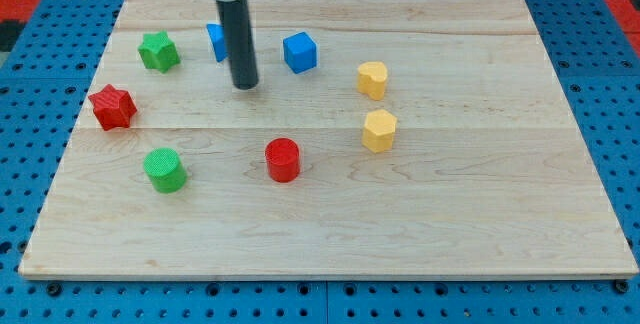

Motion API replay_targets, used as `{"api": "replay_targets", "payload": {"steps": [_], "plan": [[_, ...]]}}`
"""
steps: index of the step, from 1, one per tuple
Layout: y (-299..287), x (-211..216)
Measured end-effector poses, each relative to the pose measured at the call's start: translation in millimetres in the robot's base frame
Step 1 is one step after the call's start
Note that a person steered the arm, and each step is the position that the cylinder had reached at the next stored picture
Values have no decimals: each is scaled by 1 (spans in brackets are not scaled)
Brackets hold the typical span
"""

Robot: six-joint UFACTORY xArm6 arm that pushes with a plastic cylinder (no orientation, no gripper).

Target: Move the green circle diagonally to the bottom left to the blue cube

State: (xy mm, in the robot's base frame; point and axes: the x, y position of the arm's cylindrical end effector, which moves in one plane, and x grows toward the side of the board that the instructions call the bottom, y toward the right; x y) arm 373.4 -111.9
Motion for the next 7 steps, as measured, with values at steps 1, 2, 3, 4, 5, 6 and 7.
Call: {"api": "replay_targets", "payload": {"steps": [1, 2, 3, 4, 5, 6, 7], "plan": [[-33, 57], [-40, 75], [-80, 76], [-102, 135], [-67, 150], [-47, 132], [-43, 134]]}}
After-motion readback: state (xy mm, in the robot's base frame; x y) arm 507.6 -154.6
